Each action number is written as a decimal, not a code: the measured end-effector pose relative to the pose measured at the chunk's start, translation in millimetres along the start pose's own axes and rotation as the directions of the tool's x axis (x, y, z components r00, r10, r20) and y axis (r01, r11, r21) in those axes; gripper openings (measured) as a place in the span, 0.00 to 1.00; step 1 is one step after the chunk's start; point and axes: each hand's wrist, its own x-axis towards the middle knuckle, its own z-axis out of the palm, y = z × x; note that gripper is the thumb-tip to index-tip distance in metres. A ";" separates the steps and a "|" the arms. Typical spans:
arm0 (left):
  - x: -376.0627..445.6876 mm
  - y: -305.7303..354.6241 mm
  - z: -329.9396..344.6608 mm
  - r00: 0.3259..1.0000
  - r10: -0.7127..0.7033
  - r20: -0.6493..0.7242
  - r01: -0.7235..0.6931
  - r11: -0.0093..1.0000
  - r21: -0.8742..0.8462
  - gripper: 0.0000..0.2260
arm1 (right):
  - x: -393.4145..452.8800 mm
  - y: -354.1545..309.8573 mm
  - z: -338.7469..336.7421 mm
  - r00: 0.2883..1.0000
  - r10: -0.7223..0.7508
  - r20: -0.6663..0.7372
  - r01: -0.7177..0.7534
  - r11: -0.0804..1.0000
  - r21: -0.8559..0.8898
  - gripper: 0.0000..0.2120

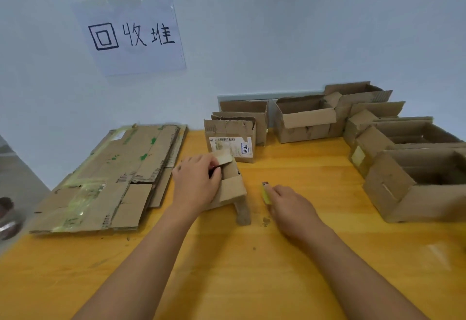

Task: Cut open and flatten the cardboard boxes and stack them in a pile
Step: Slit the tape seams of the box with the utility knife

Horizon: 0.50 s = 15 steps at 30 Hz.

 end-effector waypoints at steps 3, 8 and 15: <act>-7.8 -1.8 3.0 1.000 -0.006 0.006 0.006 1.000 -0.004 0.10 | -10.5 0.2 0.0 0.996 0.001 0.088 0.007 0.997 -0.083 0.28; -13.8 -3.4 -0.1 0.979 -0.146 0.140 0.162 0.981 -0.111 0.28 | -18.3 -0.1 -12.5 0.969 0.007 0.248 -0.007 1.000 -0.004 0.34; -31.5 -14.3 -6.1 0.994 -0.113 0.006 0.109 0.947 -0.302 0.28 | -1.3 -44.0 -38.9 0.962 -0.016 -0.274 0.159 0.846 0.509 0.34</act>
